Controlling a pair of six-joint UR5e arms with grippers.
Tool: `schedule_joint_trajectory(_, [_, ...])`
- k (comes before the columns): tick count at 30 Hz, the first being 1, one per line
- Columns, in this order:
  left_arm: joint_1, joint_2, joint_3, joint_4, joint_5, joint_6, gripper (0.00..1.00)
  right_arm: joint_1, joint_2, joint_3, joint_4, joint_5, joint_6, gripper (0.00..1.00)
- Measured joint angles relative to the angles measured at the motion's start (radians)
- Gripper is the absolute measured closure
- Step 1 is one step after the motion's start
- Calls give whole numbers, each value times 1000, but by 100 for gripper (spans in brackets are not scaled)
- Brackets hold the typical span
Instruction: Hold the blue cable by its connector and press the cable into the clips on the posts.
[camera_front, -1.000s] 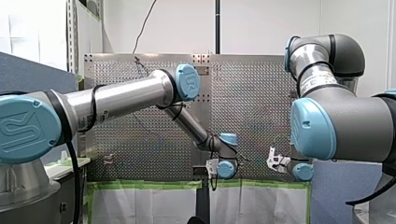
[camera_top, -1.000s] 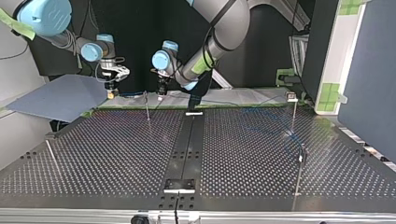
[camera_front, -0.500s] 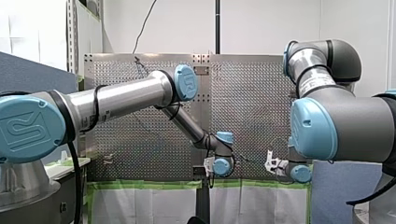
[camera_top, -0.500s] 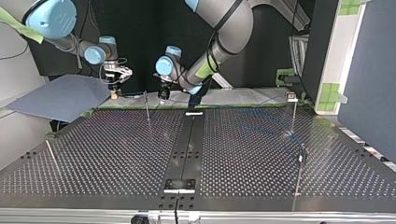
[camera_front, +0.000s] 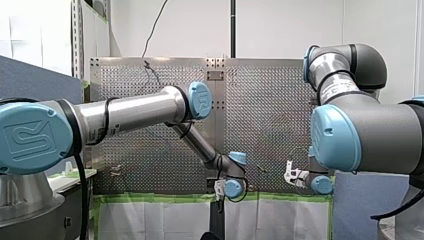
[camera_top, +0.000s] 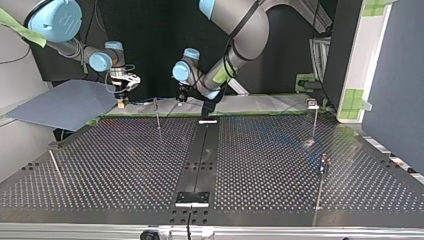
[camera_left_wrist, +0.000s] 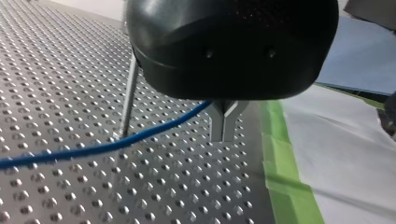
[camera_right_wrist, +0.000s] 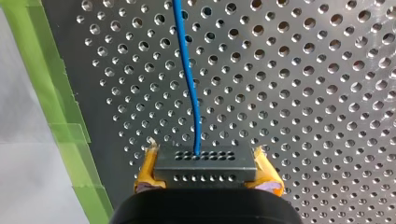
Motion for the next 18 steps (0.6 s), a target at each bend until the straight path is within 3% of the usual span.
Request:
schedule_joint_trajectory(12, [16, 0, 17, -35, 19, 11, 100, -3, 0, -30, 9, 0, 5, 100])
schedule_joint_trajectory(18, [28, 3, 36, -51, 25, 6, 100, -10, 0, -43, 15, 5, 19, 100])
